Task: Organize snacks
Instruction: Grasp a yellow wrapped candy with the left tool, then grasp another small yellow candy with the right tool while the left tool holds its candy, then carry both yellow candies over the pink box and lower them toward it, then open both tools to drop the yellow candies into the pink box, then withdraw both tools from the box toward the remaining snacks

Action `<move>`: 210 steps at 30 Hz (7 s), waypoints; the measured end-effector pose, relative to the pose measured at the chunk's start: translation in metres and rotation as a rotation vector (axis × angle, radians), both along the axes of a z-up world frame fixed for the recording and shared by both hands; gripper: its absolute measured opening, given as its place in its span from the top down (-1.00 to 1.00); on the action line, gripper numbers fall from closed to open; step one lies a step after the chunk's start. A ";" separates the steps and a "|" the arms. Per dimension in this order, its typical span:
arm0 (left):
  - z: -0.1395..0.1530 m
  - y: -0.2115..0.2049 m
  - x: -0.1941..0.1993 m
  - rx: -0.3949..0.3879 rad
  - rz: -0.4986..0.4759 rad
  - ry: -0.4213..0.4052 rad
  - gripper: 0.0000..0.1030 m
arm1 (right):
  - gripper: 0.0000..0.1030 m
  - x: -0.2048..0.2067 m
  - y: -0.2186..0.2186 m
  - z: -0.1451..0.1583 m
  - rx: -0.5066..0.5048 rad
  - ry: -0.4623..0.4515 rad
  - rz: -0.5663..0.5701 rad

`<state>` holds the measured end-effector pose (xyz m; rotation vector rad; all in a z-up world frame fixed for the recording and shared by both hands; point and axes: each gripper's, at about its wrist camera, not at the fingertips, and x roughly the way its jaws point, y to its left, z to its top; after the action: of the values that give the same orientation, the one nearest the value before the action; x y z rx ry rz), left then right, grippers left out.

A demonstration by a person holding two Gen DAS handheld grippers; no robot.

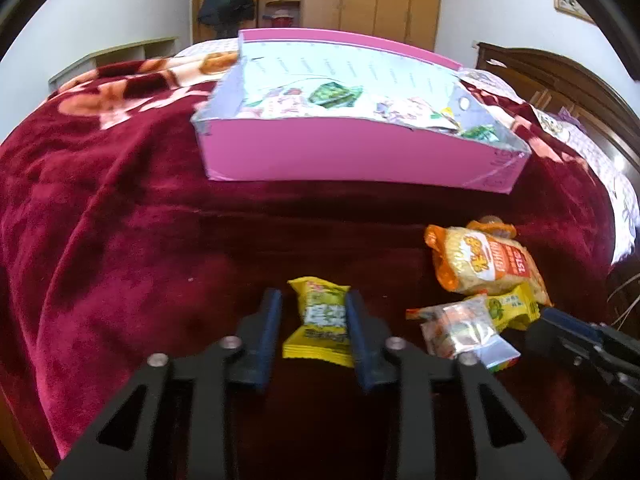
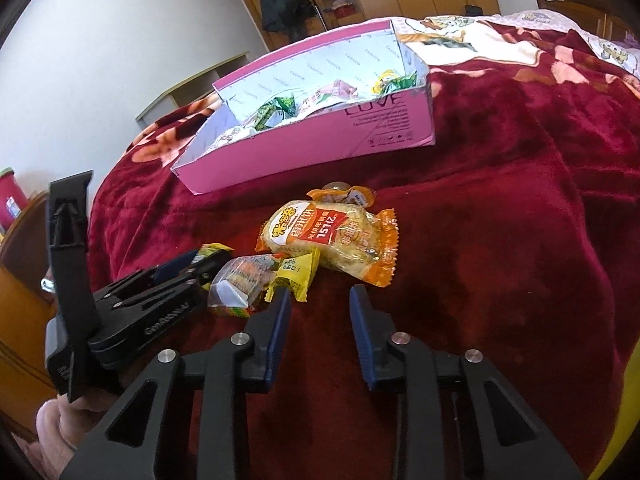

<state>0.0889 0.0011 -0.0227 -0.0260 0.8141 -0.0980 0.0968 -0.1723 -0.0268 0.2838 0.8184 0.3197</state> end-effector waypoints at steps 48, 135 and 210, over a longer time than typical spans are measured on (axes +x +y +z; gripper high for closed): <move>0.027 0.011 -0.019 -0.094 -0.006 -0.041 0.43 | 0.59 0.003 0.015 0.018 0.009 -0.119 -0.008; 0.057 0.003 0.152 -0.018 0.012 -0.090 0.43 | 0.59 0.174 0.001 0.077 -0.160 -0.190 -0.098; 0.083 0.005 0.038 -0.030 -0.008 -0.079 -0.52 | 0.04 0.063 -0.002 0.081 -0.088 -0.157 -0.060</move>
<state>0.1266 0.0057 0.0607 -0.0468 0.7337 -0.1184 0.1601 -0.1738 0.0542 0.1976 0.6662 0.2454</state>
